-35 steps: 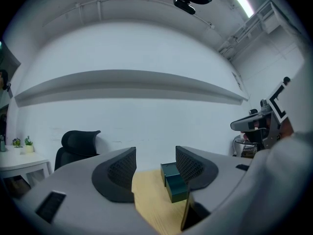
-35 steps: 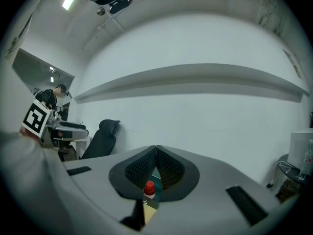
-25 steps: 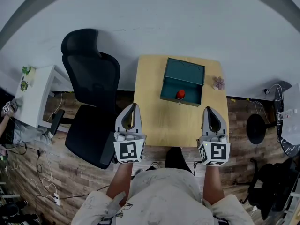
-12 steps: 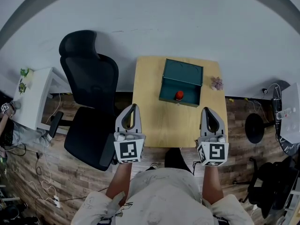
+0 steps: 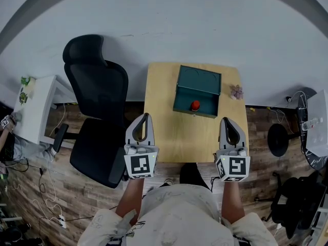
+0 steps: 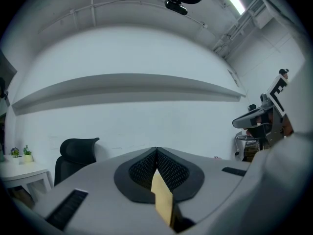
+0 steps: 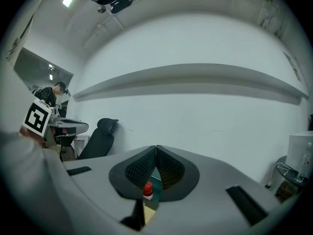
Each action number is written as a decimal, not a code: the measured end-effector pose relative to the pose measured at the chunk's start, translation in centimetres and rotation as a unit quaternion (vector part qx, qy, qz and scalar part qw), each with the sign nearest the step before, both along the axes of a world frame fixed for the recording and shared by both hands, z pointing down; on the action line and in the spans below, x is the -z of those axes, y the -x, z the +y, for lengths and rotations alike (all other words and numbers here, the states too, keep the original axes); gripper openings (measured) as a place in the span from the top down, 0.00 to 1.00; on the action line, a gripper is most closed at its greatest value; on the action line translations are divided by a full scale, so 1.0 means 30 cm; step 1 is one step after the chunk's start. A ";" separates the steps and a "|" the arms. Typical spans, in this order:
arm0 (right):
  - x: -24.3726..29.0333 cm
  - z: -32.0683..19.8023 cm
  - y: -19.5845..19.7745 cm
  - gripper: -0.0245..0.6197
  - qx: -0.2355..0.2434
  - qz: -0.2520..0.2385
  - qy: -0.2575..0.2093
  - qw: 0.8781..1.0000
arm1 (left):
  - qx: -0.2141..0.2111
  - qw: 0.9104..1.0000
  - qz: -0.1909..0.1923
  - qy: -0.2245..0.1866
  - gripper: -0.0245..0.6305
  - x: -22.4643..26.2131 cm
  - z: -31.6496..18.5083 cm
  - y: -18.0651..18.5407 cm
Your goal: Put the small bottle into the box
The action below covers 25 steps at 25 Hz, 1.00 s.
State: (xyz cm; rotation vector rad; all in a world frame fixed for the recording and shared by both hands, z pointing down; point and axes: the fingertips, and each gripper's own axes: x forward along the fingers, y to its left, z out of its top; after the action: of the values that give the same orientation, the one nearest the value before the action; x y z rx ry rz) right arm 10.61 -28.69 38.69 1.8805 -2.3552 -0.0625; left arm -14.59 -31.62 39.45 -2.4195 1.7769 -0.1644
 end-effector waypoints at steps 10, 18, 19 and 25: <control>-0.005 -0.003 -0.010 0.94 -0.002 0.003 0.001 1.000 | -0.010 1.000 -0.002 -0.001 0.95 -0.004 -0.010 -0.035; -0.010 0.000 -0.036 0.94 -0.012 0.004 0.002 1.000 | -0.013 1.000 -0.003 0.007 0.95 -0.017 -0.011 -0.053; -0.009 0.001 -0.039 0.94 -0.013 0.003 0.001 1.000 | -0.014 1.000 -0.003 0.007 0.95 -0.017 -0.010 -0.054; -0.017 0.003 -0.054 0.94 -0.014 0.002 0.003 1.000 | -0.015 1.000 -0.001 0.001 0.95 -0.013 -0.008 -0.071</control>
State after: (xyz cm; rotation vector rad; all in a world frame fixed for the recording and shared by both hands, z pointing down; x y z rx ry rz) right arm 12.23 -28.60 39.20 1.9086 -2.3236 -0.0562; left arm -12.46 -31.86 39.84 -2.4443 1.7385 -0.1654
